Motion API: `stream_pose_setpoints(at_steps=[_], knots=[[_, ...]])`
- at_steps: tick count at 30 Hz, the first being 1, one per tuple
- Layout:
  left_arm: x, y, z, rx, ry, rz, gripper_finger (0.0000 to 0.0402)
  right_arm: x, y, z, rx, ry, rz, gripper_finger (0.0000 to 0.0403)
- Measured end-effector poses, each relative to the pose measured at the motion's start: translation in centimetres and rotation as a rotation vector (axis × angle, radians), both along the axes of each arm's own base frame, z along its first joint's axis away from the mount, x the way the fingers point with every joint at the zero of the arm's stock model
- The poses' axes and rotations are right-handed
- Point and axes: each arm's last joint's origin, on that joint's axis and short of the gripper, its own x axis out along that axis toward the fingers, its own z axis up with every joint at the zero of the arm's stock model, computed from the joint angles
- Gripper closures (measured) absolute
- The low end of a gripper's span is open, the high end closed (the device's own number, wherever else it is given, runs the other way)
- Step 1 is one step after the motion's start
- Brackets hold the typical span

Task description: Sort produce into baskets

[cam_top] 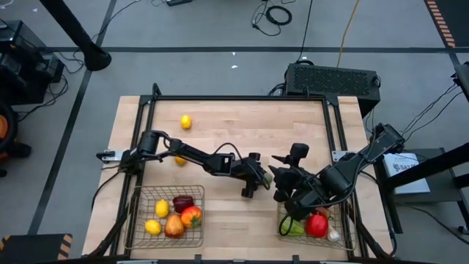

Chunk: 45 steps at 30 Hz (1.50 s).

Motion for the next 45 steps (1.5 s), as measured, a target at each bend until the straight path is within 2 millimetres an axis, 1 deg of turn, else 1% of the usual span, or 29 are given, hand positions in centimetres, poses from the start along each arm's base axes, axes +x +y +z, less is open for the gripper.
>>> stream_pose_setpoints(at_steps=[3,5,7,10,13,16,19,22,26,28,31,34,39,42,45], knots=[[-0.3,-0.1,1.3,0.003,0.003,0.004,0.0189,0.0,0.0,0.0,0.003,-0.002,-0.004,0.0250],[-1.0,-0.2,2.7,0.004,0.029,0.007,0.0189,-0.1,0.0,0.0,0.004,-0.001,-0.004,0.0250],[-1.9,-0.4,4.5,0.008,0.058,0.010,0.0189,-0.1,0.0,0.0,0.005,-0.002,-0.004,0.0250],[-3.9,-0.7,7.5,-0.002,0.128,0.043,0.0190,-0.1,0.0,0.0,0.005,-0.001,-0.004,0.0250],[-6.5,-1.2,10.3,-0.052,0.221,0.086,0.0190,-0.1,0.0,0.0,0.002,0.001,-0.003,0.0250],[-9.6,-2.5,12.9,-0.104,0.309,0.119,0.0190,0.0,-0.1,0.0,-0.009,0.008,0.001,0.0250],[-12.9,-4.3,14.8,-0.151,0.404,0.145,0.0190,0.1,-0.4,0.0,-0.023,0.017,-0.004,0.0250],[-16.3,-6.4,16.1,-0.181,0.507,0.197,0.0191,0.3,-0.6,0.0,-0.027,0.021,-0.011,0.0250],[-20.8,-9.2,16.9,-0.192,0.641,0.309,0.0191,0.5,-1.0,0.0,-0.027,0.021,-0.023,0.0250],[-22.6,-10.5,17.0,-0.195,0.690,0.360,0.0191,0.6,-1.1,0.0,-0.022,0.014,-0.031,0.0250],[-24.9,-12.7,16.8,-0.190,0.736,0.402,0.0191,0.9,-1.3,0.1,-0.007,-0.008,-0.041,0.0250],[-26.8,-14.4,16.0,-0.208,0.755,0.447,0.0189,1.2,-1.4,0.2,0.010,-0.033,-0.047,0.0250],[-29.9,-16.2,14.8,-0.232,0.831,0.570,0.0154,1.7,-1.2,0.4,0.044,-0.083,-0.050,0.0250],[-31.8,-16.6,14.2,-0.203,0.879,0.638,0.0128,2.0,-1.1,0.6,0.069,-0.123,-0.050,0.0250],[-32.8,-16.8,14.0,-0.180,0.887,0.668,0.0109,2.6,-1.1,0.6,0.093,-0.165,-0.061,0.0250]])
